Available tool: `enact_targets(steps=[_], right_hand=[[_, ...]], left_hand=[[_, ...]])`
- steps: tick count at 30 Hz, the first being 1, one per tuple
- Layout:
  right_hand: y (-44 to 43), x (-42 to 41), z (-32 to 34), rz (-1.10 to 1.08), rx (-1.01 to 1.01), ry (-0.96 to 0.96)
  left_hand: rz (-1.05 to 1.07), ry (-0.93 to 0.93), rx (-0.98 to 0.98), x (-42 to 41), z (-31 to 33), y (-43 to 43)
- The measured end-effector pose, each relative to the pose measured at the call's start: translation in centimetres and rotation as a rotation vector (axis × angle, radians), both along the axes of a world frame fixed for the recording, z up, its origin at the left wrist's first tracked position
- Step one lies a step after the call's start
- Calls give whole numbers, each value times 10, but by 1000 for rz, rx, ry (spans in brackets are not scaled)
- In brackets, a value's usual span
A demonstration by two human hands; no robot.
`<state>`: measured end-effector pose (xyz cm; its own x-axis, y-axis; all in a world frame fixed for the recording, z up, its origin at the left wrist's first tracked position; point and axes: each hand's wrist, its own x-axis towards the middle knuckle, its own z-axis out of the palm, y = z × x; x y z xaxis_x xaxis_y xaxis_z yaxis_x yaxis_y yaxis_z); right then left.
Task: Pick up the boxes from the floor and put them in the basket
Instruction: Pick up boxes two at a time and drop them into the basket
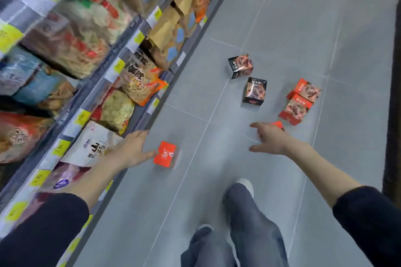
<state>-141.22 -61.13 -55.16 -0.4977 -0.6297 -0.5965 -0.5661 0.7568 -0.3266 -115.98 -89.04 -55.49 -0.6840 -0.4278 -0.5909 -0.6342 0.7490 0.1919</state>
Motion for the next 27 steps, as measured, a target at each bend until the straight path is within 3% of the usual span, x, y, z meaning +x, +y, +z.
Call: enact_targets(steps=[8,15,22,27], right_hand=[[-7,-78,-196,-24,-31,34],[28,-109,-309,-120,-24,71],[73,-113,-371,-218,-28,76],[101,-124,-394,-212,7,141]], left_hand=[[142,-81,-95,-34,-221,-12],[352,-140,-146,-36,-361,-2],[407,-110,-266,-24,-414,3],[308,-104,-302,-40,-402,2]])
